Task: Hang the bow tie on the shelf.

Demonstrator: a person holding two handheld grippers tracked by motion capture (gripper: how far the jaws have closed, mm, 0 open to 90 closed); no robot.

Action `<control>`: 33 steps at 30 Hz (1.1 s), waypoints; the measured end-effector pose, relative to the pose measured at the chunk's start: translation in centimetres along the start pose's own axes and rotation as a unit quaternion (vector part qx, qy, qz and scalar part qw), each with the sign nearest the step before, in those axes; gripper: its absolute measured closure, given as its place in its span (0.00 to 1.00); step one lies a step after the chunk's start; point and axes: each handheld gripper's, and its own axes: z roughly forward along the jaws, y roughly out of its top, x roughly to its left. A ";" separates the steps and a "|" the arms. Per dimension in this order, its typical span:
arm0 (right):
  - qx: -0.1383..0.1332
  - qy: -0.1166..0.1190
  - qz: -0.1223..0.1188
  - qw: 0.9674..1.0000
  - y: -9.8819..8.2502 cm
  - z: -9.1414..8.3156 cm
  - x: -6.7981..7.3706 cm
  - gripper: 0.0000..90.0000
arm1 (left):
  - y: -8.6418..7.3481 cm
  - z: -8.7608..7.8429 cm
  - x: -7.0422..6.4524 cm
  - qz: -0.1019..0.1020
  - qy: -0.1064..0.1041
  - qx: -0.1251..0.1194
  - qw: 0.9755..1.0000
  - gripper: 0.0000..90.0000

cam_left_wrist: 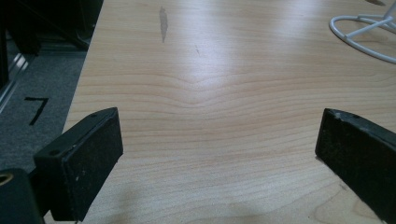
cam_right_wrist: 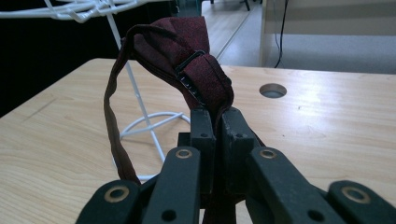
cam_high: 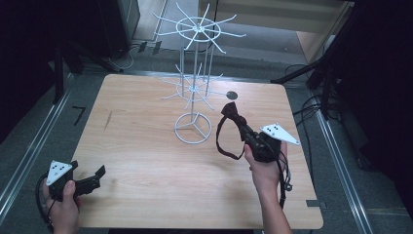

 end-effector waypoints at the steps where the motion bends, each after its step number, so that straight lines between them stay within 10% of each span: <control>1: -0.002 0.002 -0.001 1.000 0.2 0.0 0.1 0.96 | 0.0 0.0 0.0 0.000 0.000 0.000 1.000 0.02; 33: -0.021 0.028 0.000 0.999 2.4 1.0 3.0 0.96 | 0.0 0.0 0.0 -0.001 -0.001 0.001 1.000 0.02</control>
